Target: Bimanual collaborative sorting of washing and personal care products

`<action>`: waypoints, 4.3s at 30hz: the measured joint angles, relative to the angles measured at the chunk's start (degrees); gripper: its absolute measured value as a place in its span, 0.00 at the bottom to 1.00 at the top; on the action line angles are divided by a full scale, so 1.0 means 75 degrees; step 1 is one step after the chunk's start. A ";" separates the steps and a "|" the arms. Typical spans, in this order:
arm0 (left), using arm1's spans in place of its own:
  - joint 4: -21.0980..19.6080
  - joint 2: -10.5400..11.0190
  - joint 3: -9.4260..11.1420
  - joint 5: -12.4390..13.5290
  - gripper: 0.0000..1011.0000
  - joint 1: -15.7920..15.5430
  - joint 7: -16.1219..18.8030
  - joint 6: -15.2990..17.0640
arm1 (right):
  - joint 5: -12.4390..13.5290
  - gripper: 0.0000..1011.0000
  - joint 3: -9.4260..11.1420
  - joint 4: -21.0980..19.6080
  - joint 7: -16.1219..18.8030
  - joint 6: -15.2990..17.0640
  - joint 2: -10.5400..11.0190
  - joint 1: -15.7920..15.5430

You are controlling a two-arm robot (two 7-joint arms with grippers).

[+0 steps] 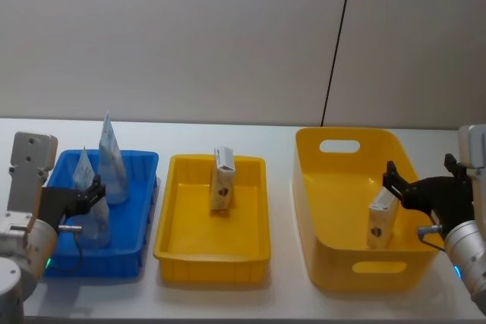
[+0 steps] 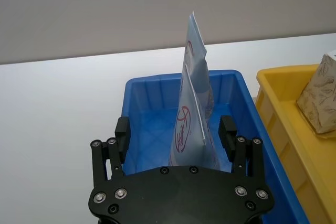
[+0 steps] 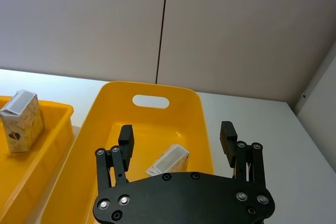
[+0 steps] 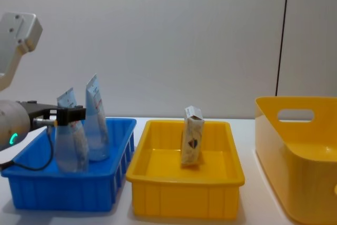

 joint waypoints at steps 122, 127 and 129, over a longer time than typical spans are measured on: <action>-0.1076 -0.0913 0.0884 -0.0184 0.25 -0.0395 -0.2990 -0.1946 | 0.0396 0.99 -0.1530 0.1056 0.3344 -0.0328 0.0779 0.1562; -0.1102 -0.0915 0.0958 -0.0201 0.25 -0.0408 -0.3063 -0.1946 | 0.0420 0.99 -0.1764 0.1226 0.3684 -0.0354 0.0858 0.1851; -0.1108 -0.0917 0.0983 -0.0205 0.25 -0.0413 -0.3086 -0.1946 | 0.0422 0.99 -0.1849 0.1298 0.3822 -0.0365 0.0887 0.1970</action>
